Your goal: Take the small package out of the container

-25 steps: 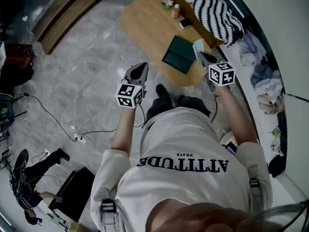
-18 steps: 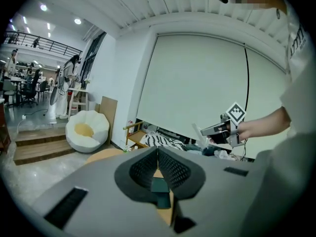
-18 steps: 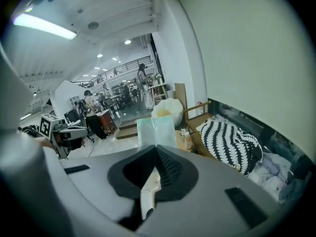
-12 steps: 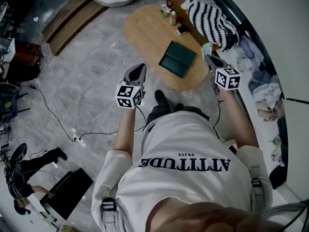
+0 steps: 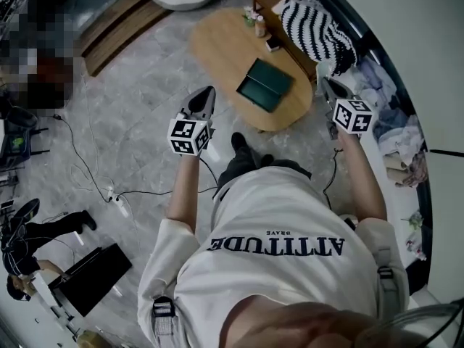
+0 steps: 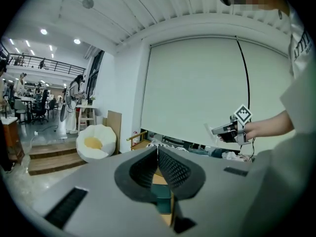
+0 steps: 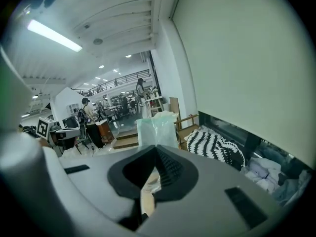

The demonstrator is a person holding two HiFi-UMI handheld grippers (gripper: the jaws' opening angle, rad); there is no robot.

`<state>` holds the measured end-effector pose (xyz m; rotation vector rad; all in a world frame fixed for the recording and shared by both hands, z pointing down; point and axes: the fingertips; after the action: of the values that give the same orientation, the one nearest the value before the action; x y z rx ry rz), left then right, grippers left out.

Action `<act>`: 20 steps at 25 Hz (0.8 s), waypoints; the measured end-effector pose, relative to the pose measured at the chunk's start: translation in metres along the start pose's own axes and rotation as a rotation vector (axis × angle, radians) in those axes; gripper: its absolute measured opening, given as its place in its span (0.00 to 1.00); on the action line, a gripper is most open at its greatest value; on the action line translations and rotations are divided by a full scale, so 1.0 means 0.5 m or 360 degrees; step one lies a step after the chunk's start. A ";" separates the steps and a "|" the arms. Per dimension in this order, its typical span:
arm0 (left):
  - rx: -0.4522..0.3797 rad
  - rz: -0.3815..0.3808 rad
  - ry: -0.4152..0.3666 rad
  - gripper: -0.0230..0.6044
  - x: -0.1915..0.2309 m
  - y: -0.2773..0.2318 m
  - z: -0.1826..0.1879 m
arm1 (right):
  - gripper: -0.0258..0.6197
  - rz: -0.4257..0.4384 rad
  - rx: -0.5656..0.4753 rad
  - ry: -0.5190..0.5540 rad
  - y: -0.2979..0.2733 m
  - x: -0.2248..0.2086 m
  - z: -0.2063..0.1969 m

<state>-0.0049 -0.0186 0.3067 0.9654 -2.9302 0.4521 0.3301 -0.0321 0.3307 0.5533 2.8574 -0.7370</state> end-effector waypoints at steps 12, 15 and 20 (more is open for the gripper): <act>-0.0095 0.0136 -0.0030 0.07 -0.016 0.106 0.042 | 0.07 0.0006 -0.0145 0.0031 0.056 0.004 0.057; -0.0114 0.0153 -0.0042 0.07 -0.004 0.132 0.053 | 0.07 0.0016 -0.0170 0.0053 0.060 0.025 0.072; -0.0142 0.0143 -0.0061 0.07 0.033 0.169 0.072 | 0.07 0.0003 -0.0237 0.0079 0.061 0.074 0.108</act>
<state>-0.0652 0.0264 0.2517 0.8439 -3.0083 0.3054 0.3098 -0.0223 0.2619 0.5600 2.9251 -0.5115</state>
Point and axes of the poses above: the fingertips, and each gripper's own axes: y backward along the fingers, x to its left, z out of its top, and after that the axes turned 1 degree about -z, right-handed
